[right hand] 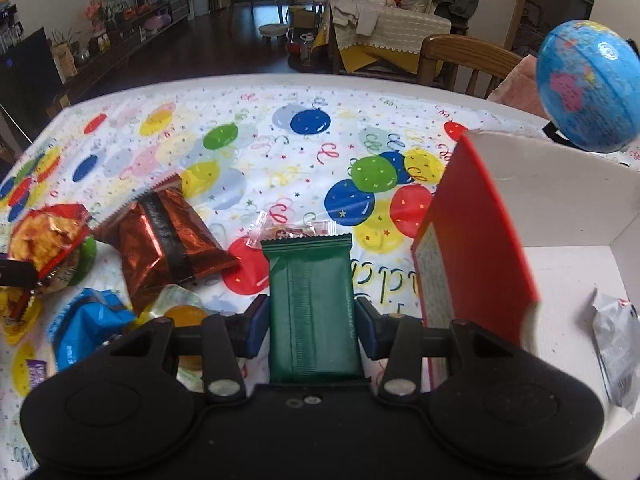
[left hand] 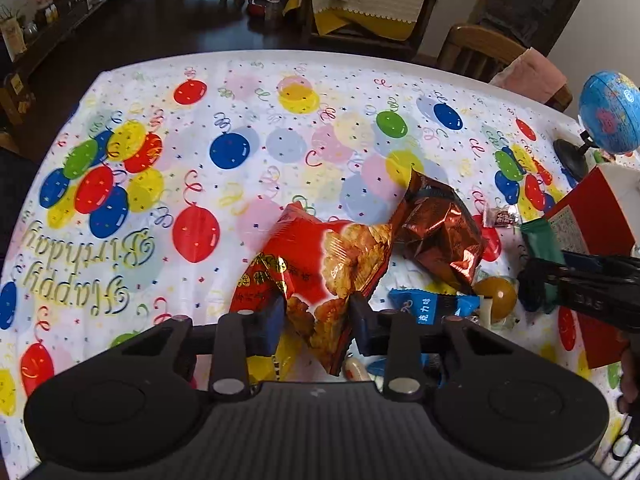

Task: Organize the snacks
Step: 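Grasp the red chip bag with the left tool while the right tool grasps the green bar, then carry the red chip bag and green bar into the shoebox and release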

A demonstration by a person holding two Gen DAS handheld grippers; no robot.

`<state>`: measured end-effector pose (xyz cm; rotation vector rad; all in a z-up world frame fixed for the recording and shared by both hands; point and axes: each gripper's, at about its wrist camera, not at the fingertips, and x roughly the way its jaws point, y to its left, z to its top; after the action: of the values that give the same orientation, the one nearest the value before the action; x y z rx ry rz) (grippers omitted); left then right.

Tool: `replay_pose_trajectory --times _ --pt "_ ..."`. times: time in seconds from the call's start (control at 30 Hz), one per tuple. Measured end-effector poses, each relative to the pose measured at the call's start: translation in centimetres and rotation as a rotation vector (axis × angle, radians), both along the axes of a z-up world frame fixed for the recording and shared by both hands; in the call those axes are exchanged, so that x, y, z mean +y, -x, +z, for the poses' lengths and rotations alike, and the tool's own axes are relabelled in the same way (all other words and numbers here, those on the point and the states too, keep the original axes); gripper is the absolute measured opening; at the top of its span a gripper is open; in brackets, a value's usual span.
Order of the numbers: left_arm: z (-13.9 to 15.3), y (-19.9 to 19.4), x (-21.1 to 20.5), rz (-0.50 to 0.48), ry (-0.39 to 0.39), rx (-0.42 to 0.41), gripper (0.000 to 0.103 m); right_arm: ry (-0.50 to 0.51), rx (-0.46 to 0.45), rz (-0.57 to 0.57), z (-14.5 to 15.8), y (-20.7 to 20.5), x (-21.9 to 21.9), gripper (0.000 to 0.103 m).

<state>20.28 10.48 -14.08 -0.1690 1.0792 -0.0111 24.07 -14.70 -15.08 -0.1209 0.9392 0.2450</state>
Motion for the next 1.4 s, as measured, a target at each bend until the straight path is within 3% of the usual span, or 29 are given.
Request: replay_pose_trajectory --times 0.4,0.83,1.4 --pt "2.9 2.5 0.8 0.041 0.033 -0.045 0.031 -0.081 -0.058 -0.014 4.6 4.3 -1.2 0.044" --pt "6.7 6.3 -1.2 0.02 0.047 -0.097 0.024 -0.115 -0.118 -0.019 8.8 8.6 -3.3 0.044" --pt "12.4 7.1 -11.1 -0.131 0.057 -0.196 0.024 -0.098 -0.18 -0.086 12.9 10.2 -10.0 0.044"
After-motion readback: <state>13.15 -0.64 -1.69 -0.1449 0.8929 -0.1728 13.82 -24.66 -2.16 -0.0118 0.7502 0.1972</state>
